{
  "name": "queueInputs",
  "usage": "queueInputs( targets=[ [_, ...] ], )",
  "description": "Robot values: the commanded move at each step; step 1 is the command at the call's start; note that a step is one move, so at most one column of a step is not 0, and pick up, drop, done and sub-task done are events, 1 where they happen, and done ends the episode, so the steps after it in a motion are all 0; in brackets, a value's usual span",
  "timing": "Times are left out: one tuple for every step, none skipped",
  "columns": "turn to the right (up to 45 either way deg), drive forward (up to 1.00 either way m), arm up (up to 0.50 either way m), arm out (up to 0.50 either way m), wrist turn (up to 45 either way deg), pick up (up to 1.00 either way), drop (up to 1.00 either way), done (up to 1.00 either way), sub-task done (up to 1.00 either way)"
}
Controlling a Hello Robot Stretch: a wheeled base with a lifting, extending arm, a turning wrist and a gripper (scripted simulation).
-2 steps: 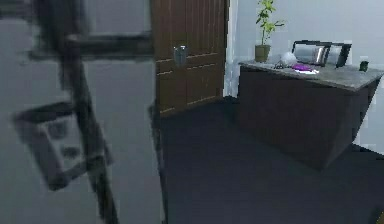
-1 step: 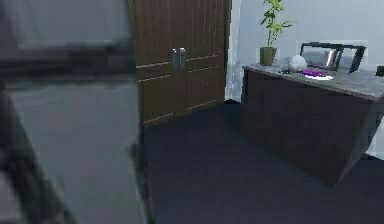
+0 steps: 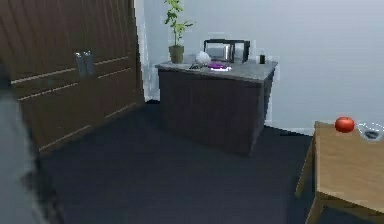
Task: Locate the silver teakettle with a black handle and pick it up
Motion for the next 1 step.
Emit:
queueInputs(
  targets=[
    [0.0, 0.30, 0.00, 0.00, 0.0, 0.00, 0.00, 0.00, 0.00]
  ],
)
